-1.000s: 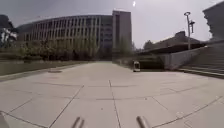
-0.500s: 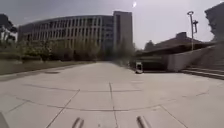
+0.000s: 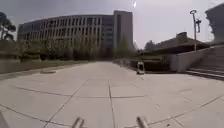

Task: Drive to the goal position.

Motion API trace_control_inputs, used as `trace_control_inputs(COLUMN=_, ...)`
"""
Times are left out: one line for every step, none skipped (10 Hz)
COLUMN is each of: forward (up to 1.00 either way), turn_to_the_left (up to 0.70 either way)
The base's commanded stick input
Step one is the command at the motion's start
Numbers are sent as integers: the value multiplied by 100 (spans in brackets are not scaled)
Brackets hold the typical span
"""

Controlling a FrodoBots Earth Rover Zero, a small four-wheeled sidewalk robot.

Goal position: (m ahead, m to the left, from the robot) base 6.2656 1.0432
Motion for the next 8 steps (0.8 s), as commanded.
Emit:
trace_control_inputs(forward=70, turn_to_the_left=1)
trace_control_inputs(forward=70, turn_to_the_left=1)
trace_control_inputs(forward=70, turn_to_the_left=1)
trace_control_inputs(forward=70, turn_to_the_left=1)
trace_control_inputs(forward=70, turn_to_the_left=1)
trace_control_inputs(forward=70, turn_to_the_left=1)
trace_control_inputs(forward=70, turn_to_the_left=1)
trace_control_inputs(forward=70, turn_to_the_left=1)
